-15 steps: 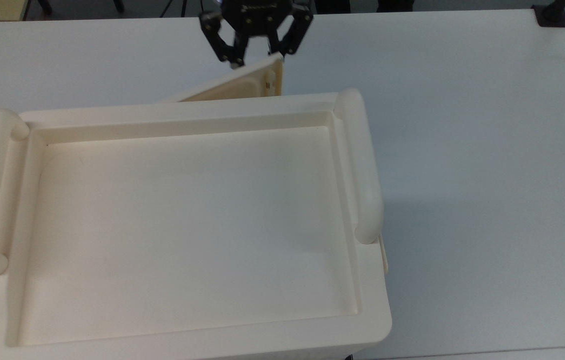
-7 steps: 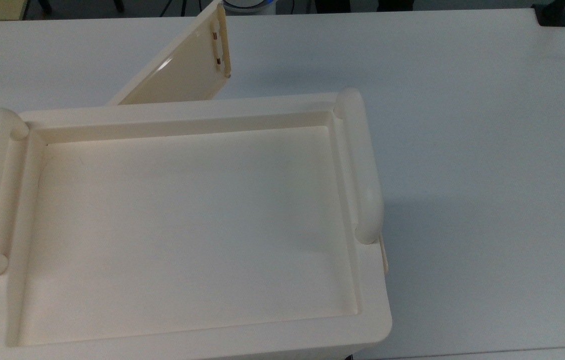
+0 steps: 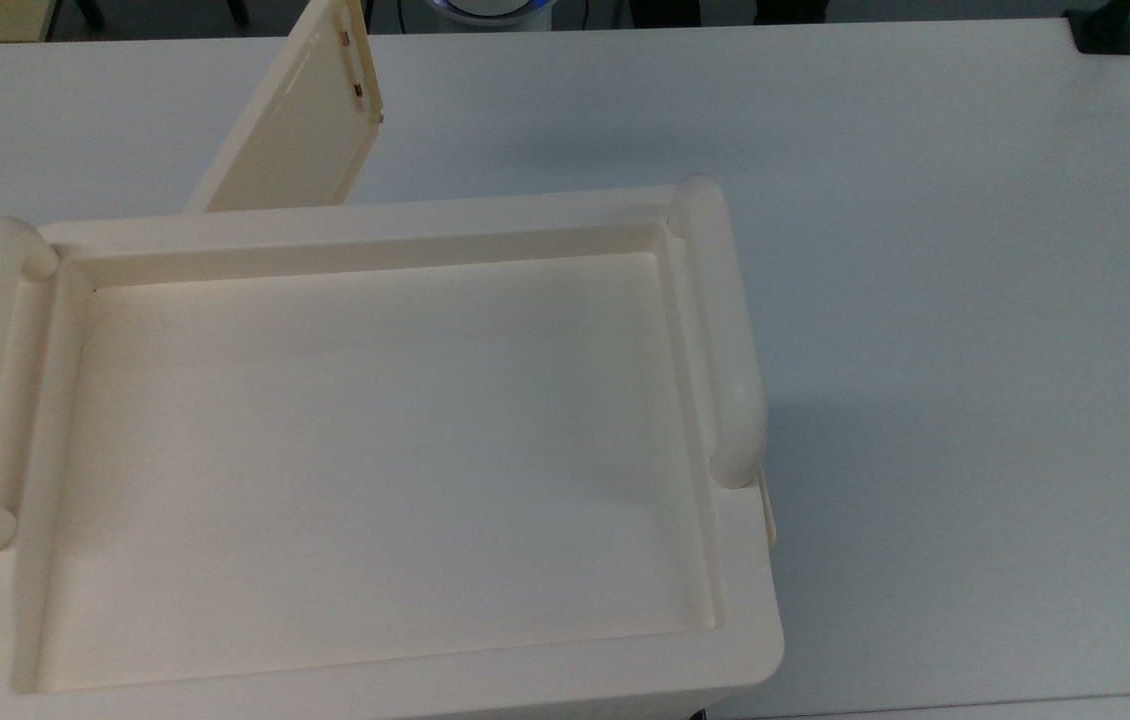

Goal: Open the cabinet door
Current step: 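Pull the door edge outward, swinging the door open on its hinge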

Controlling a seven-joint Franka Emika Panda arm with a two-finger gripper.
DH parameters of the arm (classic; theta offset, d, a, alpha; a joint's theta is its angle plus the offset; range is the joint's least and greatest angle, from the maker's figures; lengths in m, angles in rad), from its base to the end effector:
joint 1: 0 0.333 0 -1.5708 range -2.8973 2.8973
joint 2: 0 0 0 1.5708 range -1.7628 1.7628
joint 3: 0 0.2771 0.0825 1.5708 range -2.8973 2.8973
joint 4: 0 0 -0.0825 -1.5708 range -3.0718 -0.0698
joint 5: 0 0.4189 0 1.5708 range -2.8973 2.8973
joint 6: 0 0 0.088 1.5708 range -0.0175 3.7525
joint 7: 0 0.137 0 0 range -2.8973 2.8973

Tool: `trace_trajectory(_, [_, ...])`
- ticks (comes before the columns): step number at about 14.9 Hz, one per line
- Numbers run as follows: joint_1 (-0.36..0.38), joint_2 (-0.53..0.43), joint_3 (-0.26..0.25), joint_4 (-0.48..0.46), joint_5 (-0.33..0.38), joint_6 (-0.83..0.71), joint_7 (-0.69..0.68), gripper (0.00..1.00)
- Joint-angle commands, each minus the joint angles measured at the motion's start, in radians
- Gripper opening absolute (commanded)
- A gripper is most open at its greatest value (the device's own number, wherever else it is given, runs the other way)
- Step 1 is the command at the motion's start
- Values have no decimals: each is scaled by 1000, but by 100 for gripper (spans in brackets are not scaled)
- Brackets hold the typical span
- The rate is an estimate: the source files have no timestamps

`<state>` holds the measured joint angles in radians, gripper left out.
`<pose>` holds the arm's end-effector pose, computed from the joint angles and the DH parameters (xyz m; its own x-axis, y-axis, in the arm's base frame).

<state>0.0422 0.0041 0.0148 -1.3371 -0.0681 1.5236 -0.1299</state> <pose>0.5837 0.0237 0.6670 0.9683 0.1815 0.1714 0.1682 -0.9817 0.0891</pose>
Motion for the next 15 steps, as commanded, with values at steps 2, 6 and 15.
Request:
trace_trajectory(2, [2, 42, 1, -5, 11, 78, 26, 86])
trace_trajectory(6, [-48, 43, -3, -37, 8, 75, 1, 87])
trace_trajectory(15, [-120, 57, 7, -82, -2, 61, -86, 91])
